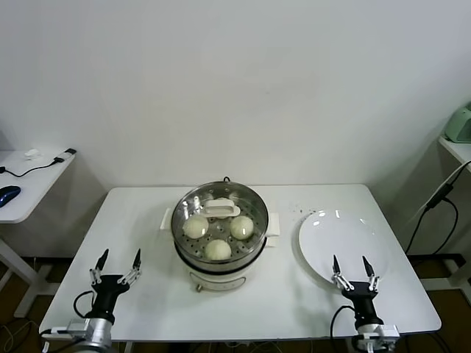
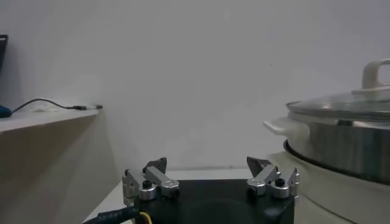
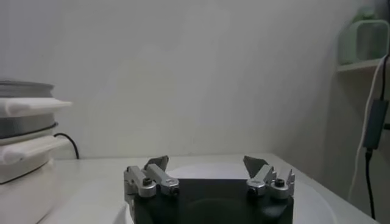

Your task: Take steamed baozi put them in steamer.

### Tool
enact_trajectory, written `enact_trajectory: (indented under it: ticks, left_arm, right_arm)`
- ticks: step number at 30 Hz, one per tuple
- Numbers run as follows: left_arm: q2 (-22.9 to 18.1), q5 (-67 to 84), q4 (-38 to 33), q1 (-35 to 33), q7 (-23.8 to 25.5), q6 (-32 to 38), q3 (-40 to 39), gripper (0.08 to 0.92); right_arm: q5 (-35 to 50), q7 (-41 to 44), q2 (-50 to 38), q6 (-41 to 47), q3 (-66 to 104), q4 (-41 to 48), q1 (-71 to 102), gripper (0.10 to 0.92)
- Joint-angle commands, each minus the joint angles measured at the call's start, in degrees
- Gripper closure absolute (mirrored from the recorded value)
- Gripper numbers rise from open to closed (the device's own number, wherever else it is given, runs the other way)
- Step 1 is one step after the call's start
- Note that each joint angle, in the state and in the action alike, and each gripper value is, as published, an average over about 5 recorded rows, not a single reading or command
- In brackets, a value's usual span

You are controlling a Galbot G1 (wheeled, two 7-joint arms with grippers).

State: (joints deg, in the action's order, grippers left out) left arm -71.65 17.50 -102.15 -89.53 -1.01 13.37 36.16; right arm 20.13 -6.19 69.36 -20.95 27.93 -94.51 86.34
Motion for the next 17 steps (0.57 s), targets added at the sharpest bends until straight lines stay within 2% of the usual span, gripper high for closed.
enact_trajectory:
  ticks: [1,17]
  left_arm:
    - [0.1,0.4,0.4,-0.2,0.1,0.6,0.1,0.177]
    - [0.1,-0.8,0.1,-0.3,0.0,0.1,-0.3,0.177]
  right_arm:
    - [0.1,0.1,0.1,0.2,-0.2,0.0,0.0,0.203]
    - [0.0,0.2,0.0,0.3,-0.3,-0.2,0.2,0.203]
